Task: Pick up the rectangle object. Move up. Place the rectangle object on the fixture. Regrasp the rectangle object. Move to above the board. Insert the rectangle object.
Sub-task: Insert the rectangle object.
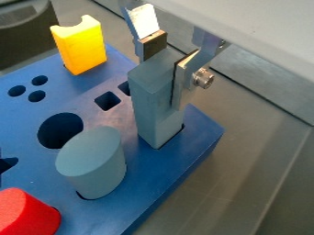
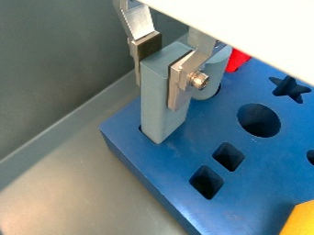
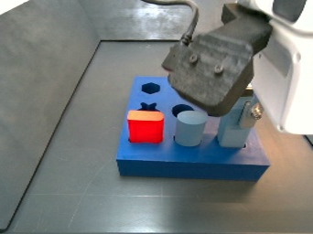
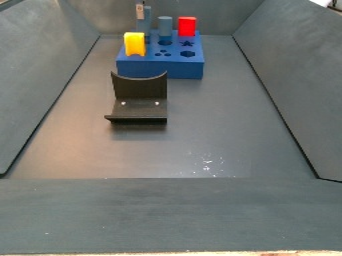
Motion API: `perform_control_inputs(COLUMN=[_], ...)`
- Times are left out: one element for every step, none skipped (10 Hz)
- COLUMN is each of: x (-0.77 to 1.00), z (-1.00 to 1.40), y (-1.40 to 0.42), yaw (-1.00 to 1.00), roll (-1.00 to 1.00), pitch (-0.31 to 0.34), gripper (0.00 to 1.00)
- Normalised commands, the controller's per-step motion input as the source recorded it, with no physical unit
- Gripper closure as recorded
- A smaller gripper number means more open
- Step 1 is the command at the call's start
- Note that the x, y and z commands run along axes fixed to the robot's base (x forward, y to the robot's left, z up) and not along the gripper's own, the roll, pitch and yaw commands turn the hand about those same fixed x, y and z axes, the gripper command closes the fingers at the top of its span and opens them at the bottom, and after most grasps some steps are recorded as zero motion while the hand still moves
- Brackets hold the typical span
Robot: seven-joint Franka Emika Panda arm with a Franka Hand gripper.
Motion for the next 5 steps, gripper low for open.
perform_control_inputs(x=[0.00, 0.09, 0.15, 0.16, 0.15], z=[-0.07, -0.86, -1.00, -1.00, -1.00], y=[0.00, -0.11, -0.21, -0.21, -0.20], yaw=[0.00, 0.00, 0.00, 0.00, 0.00], roll=[0.00, 0.00, 0.00, 0.00, 0.00], pitch=[0.000, 0.226, 0.183, 0.163, 0.189], gripper=[1.00, 1.00, 1.00, 1.00, 1.00])
